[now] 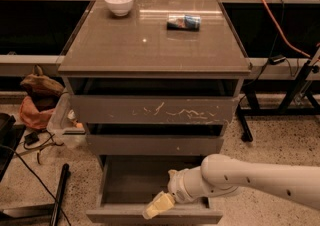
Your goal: Close bottom drawer
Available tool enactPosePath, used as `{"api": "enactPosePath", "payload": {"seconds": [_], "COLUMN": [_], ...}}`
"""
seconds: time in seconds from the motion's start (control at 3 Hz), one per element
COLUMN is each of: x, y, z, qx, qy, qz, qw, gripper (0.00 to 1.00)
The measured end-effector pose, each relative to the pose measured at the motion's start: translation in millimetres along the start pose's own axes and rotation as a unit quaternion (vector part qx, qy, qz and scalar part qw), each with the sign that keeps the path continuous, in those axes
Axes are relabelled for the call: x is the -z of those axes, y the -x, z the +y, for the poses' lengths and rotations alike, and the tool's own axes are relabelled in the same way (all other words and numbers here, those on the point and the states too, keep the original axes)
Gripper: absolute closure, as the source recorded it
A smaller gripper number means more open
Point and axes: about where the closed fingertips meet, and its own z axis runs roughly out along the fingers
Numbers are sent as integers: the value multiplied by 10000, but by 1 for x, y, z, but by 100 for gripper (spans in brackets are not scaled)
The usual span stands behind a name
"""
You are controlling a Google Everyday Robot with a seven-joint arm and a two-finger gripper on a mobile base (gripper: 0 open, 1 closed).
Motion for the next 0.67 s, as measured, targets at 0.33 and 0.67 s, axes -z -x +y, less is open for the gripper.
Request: {"api": "enactPosePath", "payload": {"seconds": [0.33, 0.67], "x": [-19, -69], "y": [-12, -55], "z": [4, 21], "qx": [2, 48], "qy": [249, 738], "qz": [-8, 104], "qw": [9997, 9972], "gripper": [0, 0]}}
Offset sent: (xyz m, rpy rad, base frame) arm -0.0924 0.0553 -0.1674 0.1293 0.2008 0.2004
